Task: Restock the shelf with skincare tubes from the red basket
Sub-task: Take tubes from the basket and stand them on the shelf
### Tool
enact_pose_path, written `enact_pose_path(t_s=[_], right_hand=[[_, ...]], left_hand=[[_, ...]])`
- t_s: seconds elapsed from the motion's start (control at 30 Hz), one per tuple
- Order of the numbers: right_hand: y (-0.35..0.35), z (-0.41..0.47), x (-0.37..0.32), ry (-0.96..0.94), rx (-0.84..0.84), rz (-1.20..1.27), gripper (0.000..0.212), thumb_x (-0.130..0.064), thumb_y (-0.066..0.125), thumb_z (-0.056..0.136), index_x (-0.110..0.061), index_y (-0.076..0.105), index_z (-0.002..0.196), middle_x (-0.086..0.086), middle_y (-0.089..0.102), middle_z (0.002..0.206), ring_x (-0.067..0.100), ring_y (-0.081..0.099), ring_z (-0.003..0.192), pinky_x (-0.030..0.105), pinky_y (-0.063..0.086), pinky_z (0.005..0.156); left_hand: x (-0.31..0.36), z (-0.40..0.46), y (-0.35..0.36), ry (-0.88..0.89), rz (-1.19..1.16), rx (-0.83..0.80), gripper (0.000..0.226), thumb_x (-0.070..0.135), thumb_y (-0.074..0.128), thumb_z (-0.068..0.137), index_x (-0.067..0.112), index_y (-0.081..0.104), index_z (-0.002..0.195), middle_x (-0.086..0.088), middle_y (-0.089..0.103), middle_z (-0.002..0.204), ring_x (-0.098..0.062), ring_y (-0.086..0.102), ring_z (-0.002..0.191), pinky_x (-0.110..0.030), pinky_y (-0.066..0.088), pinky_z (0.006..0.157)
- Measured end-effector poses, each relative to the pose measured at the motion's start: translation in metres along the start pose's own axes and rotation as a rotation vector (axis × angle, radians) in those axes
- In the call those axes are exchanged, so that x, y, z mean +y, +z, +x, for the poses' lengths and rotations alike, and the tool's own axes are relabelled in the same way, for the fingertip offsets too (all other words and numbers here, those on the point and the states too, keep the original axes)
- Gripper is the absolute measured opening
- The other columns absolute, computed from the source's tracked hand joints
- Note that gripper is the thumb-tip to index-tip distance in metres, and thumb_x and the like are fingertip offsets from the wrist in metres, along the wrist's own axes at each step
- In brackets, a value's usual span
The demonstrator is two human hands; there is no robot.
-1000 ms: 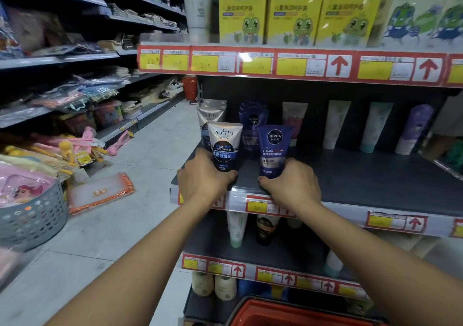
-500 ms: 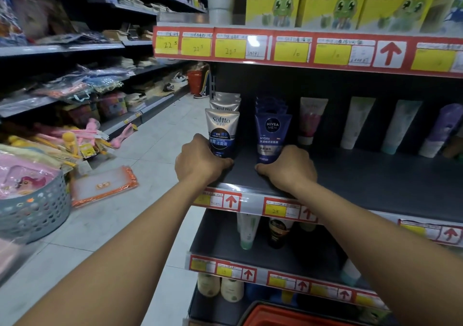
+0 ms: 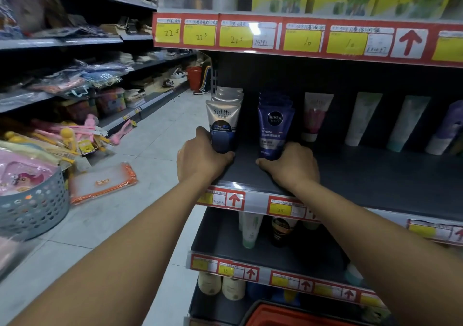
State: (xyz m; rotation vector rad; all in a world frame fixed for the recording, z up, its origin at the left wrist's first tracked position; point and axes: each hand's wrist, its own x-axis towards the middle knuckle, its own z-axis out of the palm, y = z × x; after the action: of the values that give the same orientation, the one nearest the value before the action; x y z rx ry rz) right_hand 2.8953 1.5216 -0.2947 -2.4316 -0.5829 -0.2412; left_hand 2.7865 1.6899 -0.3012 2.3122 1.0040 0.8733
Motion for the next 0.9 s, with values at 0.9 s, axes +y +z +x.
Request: enact_pose_path(t_s=[0.9], right_hand=[[0.0049,0.004,0.0071,-0.025,0.014,0.058,0.053,-0.061,0.082,0.071,-0.022,0.072,0.105,-0.001,0.074,0.101,0.022,0.069,0.091,0.032,0.053,0.071]], left_hand=[[-0.0055,0.0056,0.0075,-0.01,0.048,0.006,0.07,0.066,0.074,0.073,0.021,0.059,0.124,-0.008,0.07,0.114,-0.033,0.065,0.103,-0.039,0.054,0.076]])
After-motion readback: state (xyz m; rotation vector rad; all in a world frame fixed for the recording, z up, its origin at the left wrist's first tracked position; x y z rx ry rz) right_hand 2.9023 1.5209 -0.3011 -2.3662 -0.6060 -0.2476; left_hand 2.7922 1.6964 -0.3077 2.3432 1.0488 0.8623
